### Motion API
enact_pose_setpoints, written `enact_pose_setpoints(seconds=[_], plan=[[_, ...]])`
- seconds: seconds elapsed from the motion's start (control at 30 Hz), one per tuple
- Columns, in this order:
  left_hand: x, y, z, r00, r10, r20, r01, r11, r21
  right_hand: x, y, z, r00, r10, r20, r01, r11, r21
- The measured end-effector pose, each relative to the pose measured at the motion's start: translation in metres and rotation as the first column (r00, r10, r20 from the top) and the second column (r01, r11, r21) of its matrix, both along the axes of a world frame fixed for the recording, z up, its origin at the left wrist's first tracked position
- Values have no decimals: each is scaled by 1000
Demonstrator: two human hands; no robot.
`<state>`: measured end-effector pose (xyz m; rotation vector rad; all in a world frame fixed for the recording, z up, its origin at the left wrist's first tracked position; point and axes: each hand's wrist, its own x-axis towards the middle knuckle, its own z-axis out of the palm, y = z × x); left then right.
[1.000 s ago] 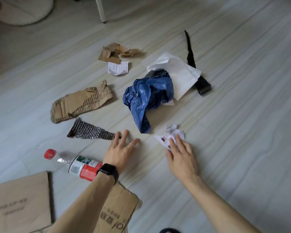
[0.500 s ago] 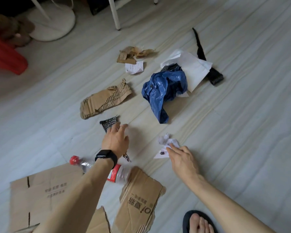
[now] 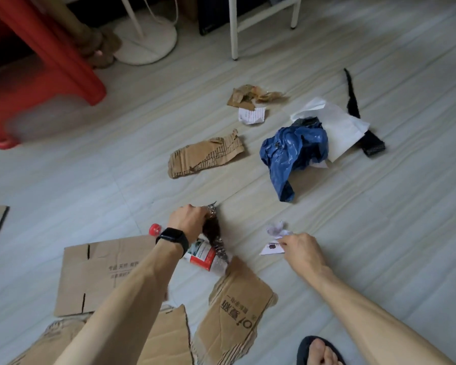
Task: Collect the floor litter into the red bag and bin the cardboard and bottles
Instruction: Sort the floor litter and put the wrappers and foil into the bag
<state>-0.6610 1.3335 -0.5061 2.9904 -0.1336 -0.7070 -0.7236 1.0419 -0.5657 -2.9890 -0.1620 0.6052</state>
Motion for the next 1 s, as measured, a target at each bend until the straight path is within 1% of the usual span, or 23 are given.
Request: enact_pose_setpoints(seconds=[0.03, 0.1, 0.23, 0.33, 0.43, 0.53, 0.6, 0.7, 0.77, 0.87, 1.0], plan=[[-3, 4, 6, 999, 42, 15, -42, 999, -33, 1, 3, 3, 995, -71, -66, 70, 997, -14], [-13, 19, 24, 995, 99, 19, -97, 991, -98, 1, 14, 14, 986, -139, -93, 140, 990, -1], [-39, 45, 52, 993, 115, -3, -115, 986, -119, -13, 38, 37, 977, -214, -18, 215, 968, 129], [-52, 46, 55, 991, 126, -52, -131, 984, -124, -16, 48, 43, 975, -216, 47, 207, 968, 145], [-51, 37, 44, 992, 117, -39, -122, 980, -154, -10, 53, 37, 978, -155, 139, 134, 980, 146], [-38, 15, 20, 996, 83, -36, -87, 986, -143, -13, 54, 23, 988, -83, 127, 71, 993, 91], [-28, -4, 1, 995, 78, -66, -86, 988, -128, -24, 50, 4, 992, -33, 122, 24, 997, 74], [-14, -25, -27, 990, 110, -92, -121, 984, -128, -32, 46, -18, 983, -15, 182, -7, 992, 122], [-8, -31, -42, 983, 149, -110, -160, 982, -96, -30, 44, -20, 981, -20, 195, -10, 989, 149], [-1, -34, -53, 983, 156, -93, -163, 984, -72, -28, 43, -21, 975, -22, 220, -16, 985, 171], [-10, -33, -57, 998, 55, -13, -55, 998, -41, -25, 44, -22, 973, 15, 232, -56, 983, 172]])
